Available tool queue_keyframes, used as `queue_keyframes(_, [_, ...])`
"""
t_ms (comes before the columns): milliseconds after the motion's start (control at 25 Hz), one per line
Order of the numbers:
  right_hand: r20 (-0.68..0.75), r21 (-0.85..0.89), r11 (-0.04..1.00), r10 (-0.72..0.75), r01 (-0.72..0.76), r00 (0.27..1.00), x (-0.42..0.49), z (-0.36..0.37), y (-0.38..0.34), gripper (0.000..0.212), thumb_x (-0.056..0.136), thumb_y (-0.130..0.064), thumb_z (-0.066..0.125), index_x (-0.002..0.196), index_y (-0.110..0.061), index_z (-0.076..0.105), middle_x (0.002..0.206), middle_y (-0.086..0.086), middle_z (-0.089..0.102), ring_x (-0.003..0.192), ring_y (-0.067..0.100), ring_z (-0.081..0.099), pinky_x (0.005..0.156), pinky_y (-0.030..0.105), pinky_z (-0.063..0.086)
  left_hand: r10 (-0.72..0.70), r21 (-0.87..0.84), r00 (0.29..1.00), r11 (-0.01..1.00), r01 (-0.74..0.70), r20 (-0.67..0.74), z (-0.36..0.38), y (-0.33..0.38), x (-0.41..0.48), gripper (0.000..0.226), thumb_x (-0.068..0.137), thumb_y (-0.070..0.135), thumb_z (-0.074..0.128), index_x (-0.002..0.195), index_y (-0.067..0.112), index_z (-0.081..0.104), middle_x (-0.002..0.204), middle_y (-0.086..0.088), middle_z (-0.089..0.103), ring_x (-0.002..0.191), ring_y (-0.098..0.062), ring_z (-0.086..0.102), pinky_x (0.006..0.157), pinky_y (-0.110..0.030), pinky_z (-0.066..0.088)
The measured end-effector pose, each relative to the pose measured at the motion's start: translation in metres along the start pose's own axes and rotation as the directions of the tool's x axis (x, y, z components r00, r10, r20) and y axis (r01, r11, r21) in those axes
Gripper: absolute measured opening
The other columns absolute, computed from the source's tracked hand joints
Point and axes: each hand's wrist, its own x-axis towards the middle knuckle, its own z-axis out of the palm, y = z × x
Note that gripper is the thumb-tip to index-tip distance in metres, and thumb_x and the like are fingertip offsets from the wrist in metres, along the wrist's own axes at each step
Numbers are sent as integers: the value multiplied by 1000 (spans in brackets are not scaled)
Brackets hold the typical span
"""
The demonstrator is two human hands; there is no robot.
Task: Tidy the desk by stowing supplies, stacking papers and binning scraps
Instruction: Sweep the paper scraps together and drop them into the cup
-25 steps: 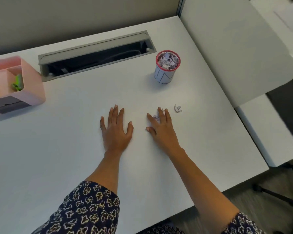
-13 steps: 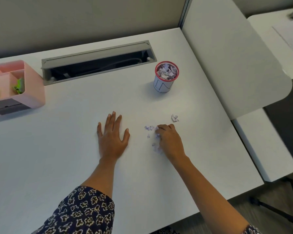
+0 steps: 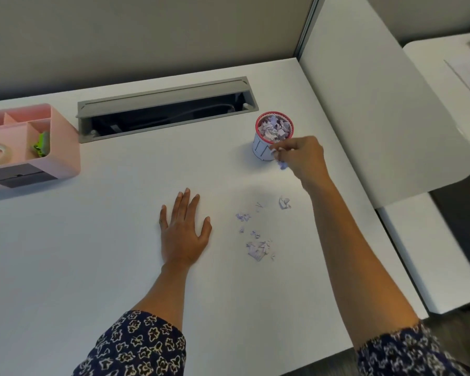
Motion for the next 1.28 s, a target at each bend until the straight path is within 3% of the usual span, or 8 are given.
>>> queue_keyframes(160, [-48,-350,933,-105,81,993,51,12,-28,27,85,-15,70,111,-8,73,114,15,69,98,26,64,91,35,53,-4,1,1000,1000,4,8,0,0,0,60,94,44,43,149,27,29,161,7,15,149,-6,7,121,-44,5])
queue_keyframes(320, [6,-647,758,-106,84,994,78,29,-42,43,87,-23,70,124,-3,61,124,14,63,112,30,60,94,35,49,-4,6,1000,1000,4,13,-1,0,1,60,94,45,43,149,26,30,161,7,16,149,-8,9,121,-45,5])
queue_keyframes(520, [106,-772,621,-80,132,991,86,40,-40,38,92,-20,60,125,0,55,123,19,60,112,35,59,92,37,48,-7,10,1000,1000,7,21,-2,1,2,60,93,46,42,149,27,29,161,7,15,149,-7,8,121,-45,5])
queue_keyframes(680, [140,-769,618,-91,166,986,87,34,-43,37,92,-25,62,123,-4,60,122,15,63,109,34,61,91,37,49,-11,24,1000,1000,10,28,-2,0,2,61,93,46,41,150,27,29,162,7,15,149,-8,8,121,-46,6])
queue_keyframes(880, [168,-679,710,-96,186,981,83,7,-61,27,90,-14,63,116,-15,71,123,9,65,108,29,61,92,38,53,-6,29,1000,1000,5,31,-1,0,3,61,94,47,39,150,27,28,162,6,14,149,-9,8,121,-46,6])
queue_keyframes(1080, [-193,-413,897,-257,159,947,53,-13,-39,23,87,-12,58,101,-12,76,98,10,75,91,22,68,78,21,48,-6,27,1000,1000,5,30,0,-1,2,60,94,47,39,150,27,28,162,6,14,149,-9,8,121,-46,5])
queue_keyframes(1200, [-299,-315,949,-100,1,949,34,-8,16,24,85,-20,53,94,-14,74,86,12,74,82,29,70,80,31,55,-1,11,1000,1000,0,26,1,-1,2,60,94,46,40,150,26,29,161,6,15,149,-9,9,121,-47,6])
queue_keyframes(1280, [-262,-393,909,31,-136,965,13,6,58,26,90,-19,52,105,-11,72,104,15,71,98,34,66,86,31,49,2,19,1000,1000,-3,26,1,-3,1,60,94,46,39,150,26,28,162,6,15,149,-10,8,121,-47,5])
